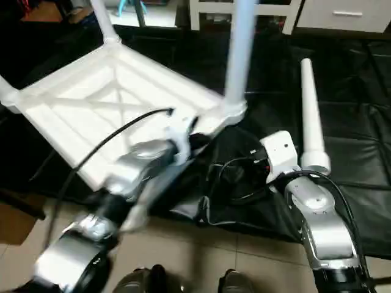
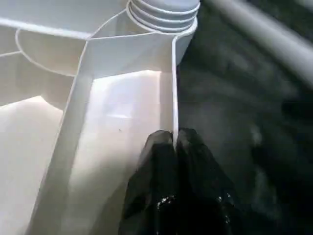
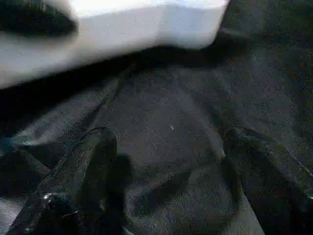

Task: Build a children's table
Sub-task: Rotate leg to tighten

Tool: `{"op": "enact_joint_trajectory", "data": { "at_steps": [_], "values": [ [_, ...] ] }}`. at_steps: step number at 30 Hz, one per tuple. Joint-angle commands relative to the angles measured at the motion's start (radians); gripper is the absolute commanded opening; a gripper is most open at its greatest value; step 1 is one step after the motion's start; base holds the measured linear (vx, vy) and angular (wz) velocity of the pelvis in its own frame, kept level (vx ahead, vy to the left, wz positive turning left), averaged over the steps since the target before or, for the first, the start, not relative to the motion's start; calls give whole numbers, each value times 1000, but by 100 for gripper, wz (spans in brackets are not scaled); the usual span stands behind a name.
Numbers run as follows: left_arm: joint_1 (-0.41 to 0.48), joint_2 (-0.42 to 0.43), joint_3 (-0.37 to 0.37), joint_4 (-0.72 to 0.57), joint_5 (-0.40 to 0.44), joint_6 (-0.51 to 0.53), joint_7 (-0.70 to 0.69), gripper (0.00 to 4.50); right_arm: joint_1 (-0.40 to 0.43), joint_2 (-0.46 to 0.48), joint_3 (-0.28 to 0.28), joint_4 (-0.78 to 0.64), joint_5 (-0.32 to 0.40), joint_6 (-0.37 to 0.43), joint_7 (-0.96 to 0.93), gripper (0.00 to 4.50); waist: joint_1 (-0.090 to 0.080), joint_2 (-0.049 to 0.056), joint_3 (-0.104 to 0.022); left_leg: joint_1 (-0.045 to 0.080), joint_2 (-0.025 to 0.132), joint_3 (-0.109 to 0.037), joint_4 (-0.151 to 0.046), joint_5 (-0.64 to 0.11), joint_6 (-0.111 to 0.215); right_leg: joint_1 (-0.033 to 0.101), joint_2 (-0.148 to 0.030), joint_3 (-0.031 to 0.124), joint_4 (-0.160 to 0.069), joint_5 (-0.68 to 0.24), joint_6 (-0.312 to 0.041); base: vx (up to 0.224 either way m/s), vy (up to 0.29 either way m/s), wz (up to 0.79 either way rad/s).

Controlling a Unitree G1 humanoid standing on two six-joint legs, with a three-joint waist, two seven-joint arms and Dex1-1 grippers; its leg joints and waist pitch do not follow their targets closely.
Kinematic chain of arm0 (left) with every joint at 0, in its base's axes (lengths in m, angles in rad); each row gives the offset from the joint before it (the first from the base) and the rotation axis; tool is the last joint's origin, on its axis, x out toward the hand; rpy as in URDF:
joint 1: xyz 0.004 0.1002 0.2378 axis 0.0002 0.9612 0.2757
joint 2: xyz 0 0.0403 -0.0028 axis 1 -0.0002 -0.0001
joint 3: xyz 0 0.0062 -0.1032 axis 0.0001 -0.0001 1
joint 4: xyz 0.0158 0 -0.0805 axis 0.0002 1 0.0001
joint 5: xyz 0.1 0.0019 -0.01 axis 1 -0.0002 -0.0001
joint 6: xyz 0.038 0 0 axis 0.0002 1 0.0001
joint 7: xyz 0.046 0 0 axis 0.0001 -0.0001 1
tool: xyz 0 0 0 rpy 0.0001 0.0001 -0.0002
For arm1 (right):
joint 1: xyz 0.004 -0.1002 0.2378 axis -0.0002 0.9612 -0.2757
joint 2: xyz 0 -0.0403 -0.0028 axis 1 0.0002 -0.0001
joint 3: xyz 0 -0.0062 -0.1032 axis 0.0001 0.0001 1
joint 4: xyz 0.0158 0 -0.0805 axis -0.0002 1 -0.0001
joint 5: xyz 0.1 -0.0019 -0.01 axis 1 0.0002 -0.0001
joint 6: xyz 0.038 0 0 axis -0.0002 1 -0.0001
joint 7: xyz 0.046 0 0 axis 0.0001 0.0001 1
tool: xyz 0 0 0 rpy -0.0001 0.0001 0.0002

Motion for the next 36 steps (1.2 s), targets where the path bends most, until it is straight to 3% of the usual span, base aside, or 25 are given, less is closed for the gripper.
{"op": "enact_joint_trajectory", "data": {
  "at_steps": [1, 3, 4, 5, 7, 8, 10, 14, 20, 26, 29, 30, 31, 32, 33, 34, 35, 36],
  "values": [
    [-101, -96, 93, -20, -77, -157, 14, 0, 19, 15, 15, -44, -17, 30, -23, 393, 6, -29, -106, 28, 25, -21, -23, 26, 244, 70, -35, 17, -35, 162, -277, 0, 0, 0],
    [-113, -104, 113, -15, -90, -166, 16, 0, 22, 20, 18, -49, -21, 34, -25, 393, 5, -31, -102, 26, 26, -19, -23, 6, 258, 68, -38, 15, -38, 128, -282, 0, 0, 0],
    [-123, -106, 135, -19, -115, -160, -1, 44, 23, 25, 20, -52, -29, 38, -27, 397, 4, -31, -98, 28, 28, -19, -26, -18, 253, 66, -38, 14, -43, 81, -285, 0, 0, 0],
    [-130, -98, 144, -23, -117, -151, 3, 55, 26, 31, 23, -54, -33, 46, -30, 397, 3, -35, -97, 30, 29, -18, -27, -34, 250, 64, -38, 15, -46, 58, -284, 0, 0, 0],
    [-136, -92, 144, -12, -115, -153, -1, 63, 26, 34, 24, -54, -33, 52, -34, 397, 4, -31, -92, 33, 32, -17, -31, -73, 231, 61, -37, 16, -53, -12, -279, 0, 0, 0],
    [-138, -85, 130, 1, -107, -143, -12, 79, 25, 37, 26, -50, -33, 52, -38, 397, 3, -38, -91, 35, 34, -16, -33, -84, 226, 60, -36, 16, -56, -25, -275, 0, 0, 0],
    [-135, -75, 101, 33, -90, -153, -15, 93, 22, 41, 33, -41, -34, 53, -38, 397, 5, -34, -86, 39, 35, -16, -38, -127, 201, 56, -37, 18, -63, -91, -259, 0, 0, 0],
    [-126, -77, 67, 86, -56, -169, -11, 126, 11, 47, 40, -32, -43, 57, -37, 397, 9, -35, -86, 41, 33, -15, -42, -146, 176, 54, -37, 19, -67, -116, -230, 0, 0, 0],
    [-123, -55, 85, 77, -63, -199, 1, 170, 27, 47, 31, -52, -48, 64, -38, 397, 8, -33, -88, 38, 33, -12, -45, -162, 169, 54, -43, 18, -67, -100, -225, 0, 0, 0],
    [-82, 80, 15, 4, 25, -216, -28, 210, 38, 57, 32, -66, -42, 61, -32, 397, 9, -32, -90, 33, 33, -13, -44, -144, 182, 55, -44, 18, -63, -87, -216, 0, 0, 0],
    [-23, 261, -42, -64, 94, -167, -130, 210, 27, 72, 69, -92, -5, 30, 32, 397, 5, -36, -91, 34, 33, -14, -47, -147, 180, 58, -44, 17, -63, -98, -214, 0, 0, 0],
    [0, 345, -47, -91, 111, -134, -181, 210, 14, 81, 88, -98, 9, 23, 60, 397, -8, -39, -88, 20, 30, -17, -50, -142, 180, 65, -43, 14, -56, -102, -207, 0, 0, 0],
    [16, 409, -50, -108, 126, -121, -225, 210, 2, 87, 102, -98, 12, 19, 75, 397, -16, -28, -87, 18, 27, -20, -52, -144, 166, 66, -42, 10, -52, -127, -195, 0, 0, 0],
    [16, 409, -50, -108, 126, -121, -225, 210, 2, 87, 102, -98, 12, 19, 75, 397, -16, -28, -87, 18, 27, -20, -52, -144, 166, 66, -42, 10, -52, -127, -195, 0, 0, 0],
    [31, 456, -52, -129, 131, -112, -271, 210, -11, 89, 113, -89, 5, 15, 78, 397, -17, -22, -86, 45, 36, -17, -53, -185, 130, 46, -39, 14, -62, -159, -212, 0, 0, 0],
    [43, 486, -53, -144, 132, -107, -302, 210, -19, 89, 119, -84, 0, 13, 81, 397, -19, -27, -84, 45, 37, -13, -56, -193, 124, 46, -38, 17, -65, -161, -219, 0, 0, 0],
    [70, 545, -46, -192, 110, -101, -385, 210, -39, 94, 124, -68, -4, 10, 82, 397, -6, -26, -85, 53, 42, -12, -58, -196, 107, 41, -40, 19, -63, -161, -230, 0, 0, 0],
    [84, 570, -42, -218, 94, -94, -423, 210, -47, 95, 126, -61, -6, 9, 84, 397, -6, -25, -83, 51, 44, -11, -62, -185, 98, 40, -36, 20, -56, -144, -234, 0, 0, 0]
  ]
}}
